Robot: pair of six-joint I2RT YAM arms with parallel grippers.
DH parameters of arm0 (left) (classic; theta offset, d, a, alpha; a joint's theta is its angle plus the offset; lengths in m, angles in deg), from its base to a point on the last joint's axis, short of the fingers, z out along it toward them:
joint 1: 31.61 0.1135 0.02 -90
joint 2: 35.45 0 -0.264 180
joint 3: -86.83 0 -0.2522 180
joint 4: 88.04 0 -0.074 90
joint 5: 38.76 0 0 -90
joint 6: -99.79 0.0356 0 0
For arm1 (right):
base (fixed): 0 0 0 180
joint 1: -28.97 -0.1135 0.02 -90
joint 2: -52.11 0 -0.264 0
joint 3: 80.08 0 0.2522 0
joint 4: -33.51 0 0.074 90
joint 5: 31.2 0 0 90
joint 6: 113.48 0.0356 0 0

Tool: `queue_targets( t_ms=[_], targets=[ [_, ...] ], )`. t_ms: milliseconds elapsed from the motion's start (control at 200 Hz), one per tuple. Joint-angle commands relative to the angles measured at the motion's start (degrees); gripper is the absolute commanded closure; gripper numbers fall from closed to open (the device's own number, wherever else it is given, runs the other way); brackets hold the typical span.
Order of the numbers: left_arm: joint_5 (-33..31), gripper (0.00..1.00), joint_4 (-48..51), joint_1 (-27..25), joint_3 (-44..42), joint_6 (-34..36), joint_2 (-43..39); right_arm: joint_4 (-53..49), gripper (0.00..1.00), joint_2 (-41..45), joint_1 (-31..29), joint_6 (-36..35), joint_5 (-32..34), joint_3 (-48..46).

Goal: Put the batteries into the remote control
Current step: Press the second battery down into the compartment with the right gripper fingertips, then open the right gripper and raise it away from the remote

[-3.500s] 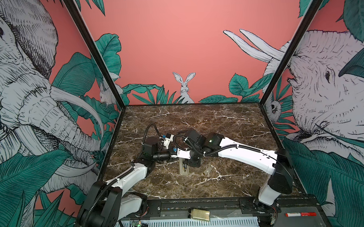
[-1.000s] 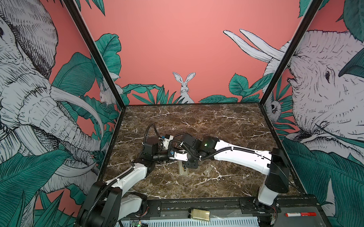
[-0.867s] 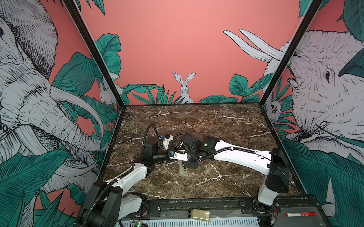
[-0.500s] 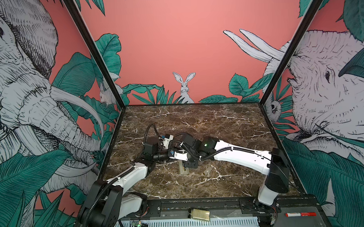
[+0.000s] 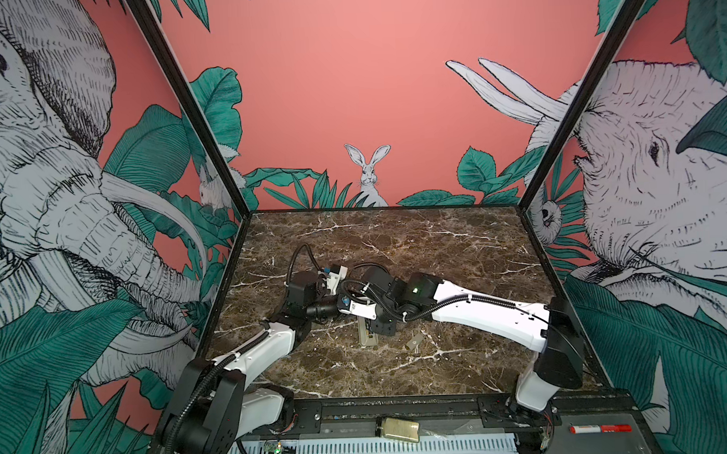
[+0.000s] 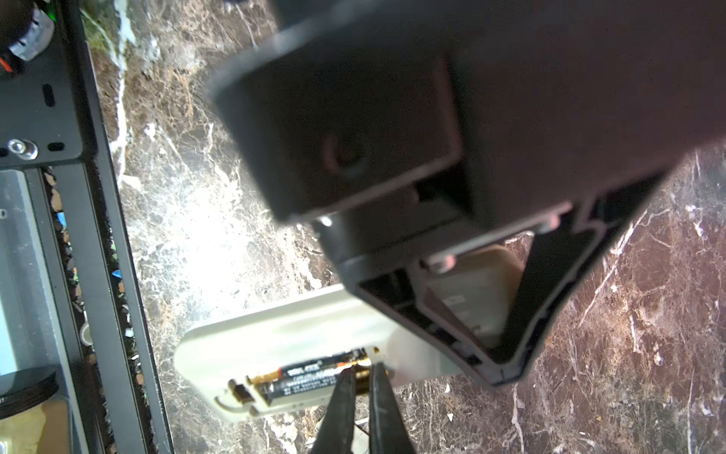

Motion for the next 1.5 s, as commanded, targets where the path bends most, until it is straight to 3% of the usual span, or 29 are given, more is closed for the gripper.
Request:
queue_targets(
  t_ms=[0, 325, 600, 810, 1130, 1495],
  targets=[
    [2.38, 1.00, -2.51, -0.10, 2.15, 0.04, -0.58, -0.69, 0.86, 1.41, -0.26, 2.17, 0.92, -1.19],
    [-0.20, 1.00, -1.75, -0.11, 2.08, 0.84, 0.46, 0.52, 0.65, 5.01, -0.22, 6.66, 2.49, -1.10],
    [-1.19, 1.00, -0.40, -0.14, 1.93, 1.86, 0.98, 1.34, 0.59, 8.05, -0.14, 11.48, 4.98, -1.65],
    [-3.43, 1.00, 2.82, 0.13, 1.78, 3.58, 0.51, -1.75, 0.56, 8.04, 0.04, 23.41, 9.34, 0.51],
    [-2.72, 1.00, 1.76, 0.94, 0.43, 4.24, 0.66, -1.10, 0.44, 12.55, 1.30, 42.01, 12.94, -2.95],
    [-4.38, 1.00, 1.87, 1.36, -0.99, 5.50, -0.44, -8.17, 0.45, 14.21, 5.31, 64.67, 12.54, -7.58]
  ],
)
